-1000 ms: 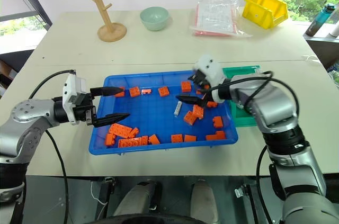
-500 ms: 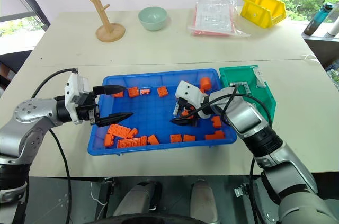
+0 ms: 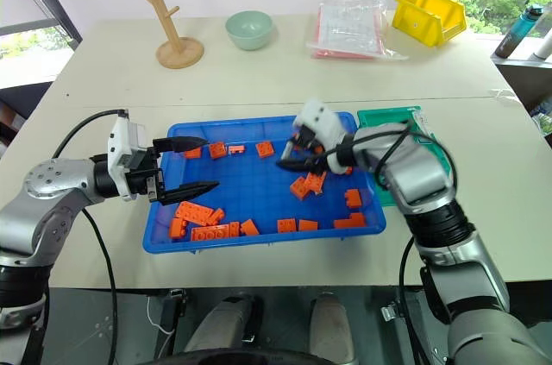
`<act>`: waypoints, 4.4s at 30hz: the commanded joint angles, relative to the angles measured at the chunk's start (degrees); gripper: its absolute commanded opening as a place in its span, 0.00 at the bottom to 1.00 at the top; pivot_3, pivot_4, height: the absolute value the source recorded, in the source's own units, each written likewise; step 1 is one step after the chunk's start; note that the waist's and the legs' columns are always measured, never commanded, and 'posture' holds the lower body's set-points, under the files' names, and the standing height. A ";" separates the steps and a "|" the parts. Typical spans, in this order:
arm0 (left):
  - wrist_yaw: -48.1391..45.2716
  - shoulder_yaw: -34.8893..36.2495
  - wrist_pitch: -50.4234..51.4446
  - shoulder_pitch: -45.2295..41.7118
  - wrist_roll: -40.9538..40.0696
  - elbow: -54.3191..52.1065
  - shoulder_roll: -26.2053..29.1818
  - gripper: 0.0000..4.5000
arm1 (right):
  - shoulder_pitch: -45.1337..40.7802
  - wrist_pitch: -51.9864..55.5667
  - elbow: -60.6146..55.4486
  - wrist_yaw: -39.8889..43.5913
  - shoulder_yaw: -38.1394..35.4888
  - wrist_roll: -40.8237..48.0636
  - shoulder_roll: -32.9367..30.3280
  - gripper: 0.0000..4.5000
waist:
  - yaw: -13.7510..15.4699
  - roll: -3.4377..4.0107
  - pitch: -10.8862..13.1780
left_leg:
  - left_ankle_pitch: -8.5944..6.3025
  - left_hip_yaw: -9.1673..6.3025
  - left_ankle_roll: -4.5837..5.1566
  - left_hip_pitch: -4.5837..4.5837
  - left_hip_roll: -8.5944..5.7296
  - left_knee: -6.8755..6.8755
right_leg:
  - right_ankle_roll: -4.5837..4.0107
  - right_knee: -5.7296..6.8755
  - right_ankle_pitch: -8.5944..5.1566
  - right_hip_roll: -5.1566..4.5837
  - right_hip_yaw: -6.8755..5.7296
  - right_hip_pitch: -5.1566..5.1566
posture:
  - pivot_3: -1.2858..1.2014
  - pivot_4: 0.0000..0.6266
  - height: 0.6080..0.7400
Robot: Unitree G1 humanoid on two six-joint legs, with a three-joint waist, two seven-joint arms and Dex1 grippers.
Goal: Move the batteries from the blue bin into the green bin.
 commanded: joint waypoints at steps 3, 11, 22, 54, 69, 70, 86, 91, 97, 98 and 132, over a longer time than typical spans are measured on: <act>-0.93 -0.53 -0.76 -1.43 0.08 0.82 -0.16 1.00 | 4.04 7.39 -1.76 -3.65 -15.84 2.98 -8.73 0.49 | 0.68 -0.01 0.00 | 0.00 -0.02 0.01 0.00 -0.03 -0.01 | 0.00 -0.01 0.00 -0.01 0.00 0.01 | 0.52 0.24 0.90; -1.96 -2.00 -1.44 -3.71 0.69 3.18 -0.95 1.00 | 15.88 10.42 -3.07 -6.48 -25.11 4.90 -14.36 0.61 | 0.52 -0.01 0.01 | -0.01 0.27 0.01 0.00 0.16 -0.03 | 0.00 -0.02 0.00 0.04 0.00 -0.02 | 0.52 0.24 0.90; -2.16 -1.81 -1.83 -4.72 1.25 3.82 -1.41 1.00 | 22.07 -11.32 -15.06 5.22 -17.14 4.65 -21.15 0.98 | 0.05 -0.04 0.00 | -0.02 0.21 0.04 0.01 0.14 -0.05 | 0.01 -0.03 0.00 0.04 -0.01 -0.01 | 0.52 0.24 0.90; -0.14 -0.19 -1.58 -3.31 0.77 2.37 -0.51 1.00 | 20.35 -25.35 -7.49 -3.51 7.16 -12.73 -7.22 0.98 | -0.14 -0.12 0.01 | -0.03 0.14 0.05 0.01 0.10 0.02 | 0.01 -0.04 0.00 0.04 -0.02 0.00 | 0.52 0.24 0.90; -0.59 -0.60 -2.90 -3.57 1.28 3.16 -0.99 1.00 | 25.90 -23.63 -15.09 -0.67 2.60 -9.28 -11.18 0.98 | -0.07 -0.12 0.01 | -0.03 0.13 0.05 0.01 0.09 0.02 | 0.01 -0.04 0.00 0.04 -0.02 0.02 | 0.52 0.24 0.90; -0.58 -0.63 -2.93 -3.64 1.30 3.22 -1.01 1.00 | 25.91 -23.37 -15.19 -0.80 2.50 -9.25 -11.21 0.98 | -0.06 -0.12 0.01 | -0.03 0.13 0.05 0.01 0.09 0.02 | 0.01 -0.04 0.00 0.04 -0.02 0.02 | 0.52 0.24 0.90; -0.57 -1.09 -4.40 -5.05 1.99 4.58 -1.53 1.00 | 24.01 -27.73 -12.27 6.20 5.75 -11.21 -15.93 0.98 | -0.01 -0.12 0.01 | -0.03 0.13 0.05 0.01 0.09 0.02 | 0.01 -0.04 0.00 0.04 -0.02 0.02 | 0.52 0.24 0.90; -0.28 -0.90 -4.46 -4.92 2.05 4.24 -1.71 1.00 | 25.62 -27.44 -13.41 8.13 5.80 -11.62 -18.90 0.98 | -0.01 -0.12 0.01 | -0.03 0.14 0.05 0.01 0.09 0.02 | 0.01 -0.05 0.00 0.04 -0.02 0.03 | 0.52 0.24 0.90; 0.01 -0.56 -4.35 -4.00 1.93 3.51 -1.65 1.00 | 25.93 -25.80 -13.22 3.57 8.54 -15.44 -16.50 0.98 | -0.04 -0.36 -0.13 | -0.03 0.13 0.05 0.02 0.10 0.03 | 0.01 -0.04 0.00 0.04 -0.02 0.05 | 0.52 0.24 0.90; 0.02 -0.54 -4.31 -4.05 1.91 3.52 -1.61 1.00 | 25.77 -26.20 -12.73 2.80 9.11 -16.62 -16.19 0.98 | -0.05 -0.54 -0.25 | -0.03 0.12 0.05 0.03 0.13 0.03 | 0.01 -0.04 0.00 0.06 -0.03 0.05 | 0.52 0.24 0.90; -0.57 -1.43 -5.37 -7.95 3.18 6.69 -2.75 1.00 | 6.48 -34.53 -6.25 17.90 13.04 -18.07 -16.69 0.41 | 0.86 -0.61 -0.27 | -0.03 0.11 0.04 0.05 0.08 0.04 | 0.01 -0.11 0.00 0.05 -0.03 0.06 | 0.52 0.24 0.90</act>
